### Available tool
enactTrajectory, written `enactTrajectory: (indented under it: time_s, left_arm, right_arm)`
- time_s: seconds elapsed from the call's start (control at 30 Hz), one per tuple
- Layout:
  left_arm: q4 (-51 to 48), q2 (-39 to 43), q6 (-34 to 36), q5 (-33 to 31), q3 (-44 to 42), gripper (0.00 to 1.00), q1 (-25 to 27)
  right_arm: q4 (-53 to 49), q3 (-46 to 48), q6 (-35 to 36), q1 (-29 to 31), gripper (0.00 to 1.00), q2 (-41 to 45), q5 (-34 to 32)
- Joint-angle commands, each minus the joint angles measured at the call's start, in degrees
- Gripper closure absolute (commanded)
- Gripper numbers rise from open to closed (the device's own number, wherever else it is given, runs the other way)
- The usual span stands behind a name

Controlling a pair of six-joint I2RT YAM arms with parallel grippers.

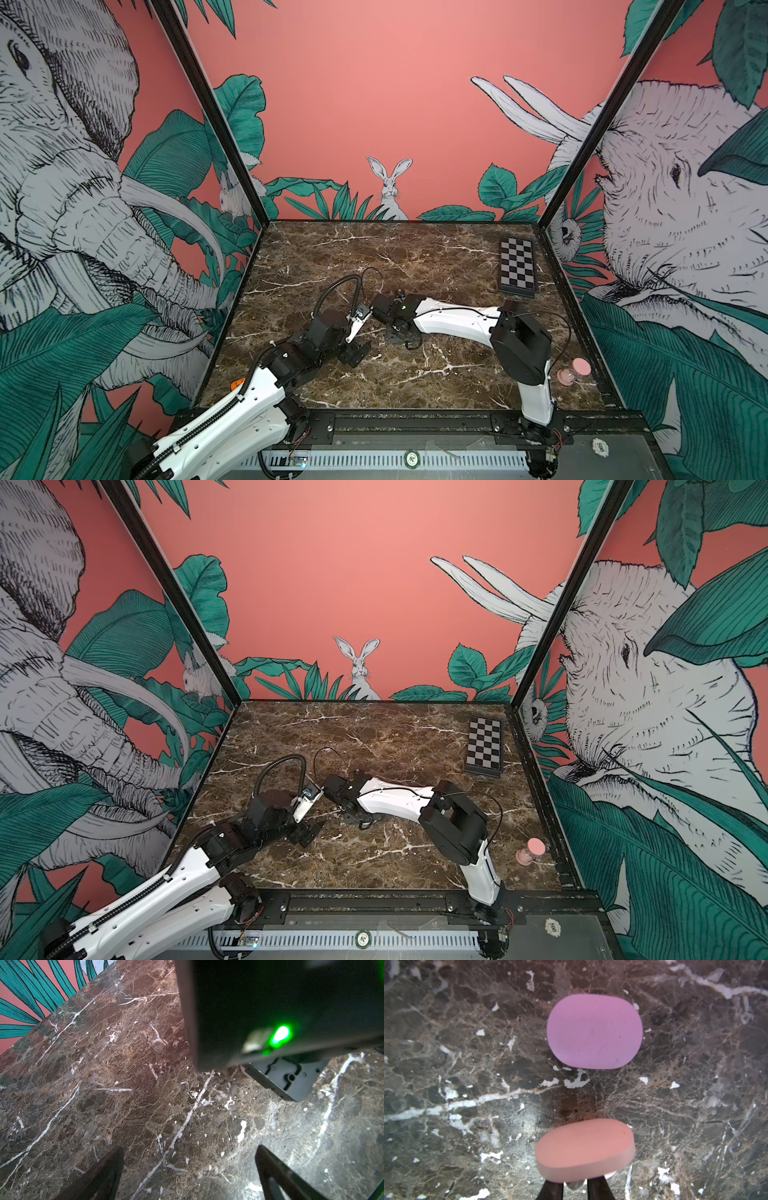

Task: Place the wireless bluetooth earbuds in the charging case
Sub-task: 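Press the earbud into the slot and open the right gripper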

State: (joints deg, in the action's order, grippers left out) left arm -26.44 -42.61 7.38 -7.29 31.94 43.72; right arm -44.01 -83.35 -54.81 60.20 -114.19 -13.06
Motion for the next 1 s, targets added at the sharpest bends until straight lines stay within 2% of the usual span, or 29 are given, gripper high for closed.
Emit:
enactTrajectory:
  time_s: [0.0, 0.97]
  left_arm:
    - [-0.28, 0.39, 0.63, 0.52, 1.28, 0.01, 0.09]
    - [-0.37, 0.56, 0.72, 0.33, 1.37, 0.01, 0.09]
  right_arm:
    - [-0.8, -1.38, 0.03, -0.17, 0.78, -1.03, -0.42]
    - [-1.08, -1.47, -0.39, 0.0, 0.73, 2.42, 0.14]
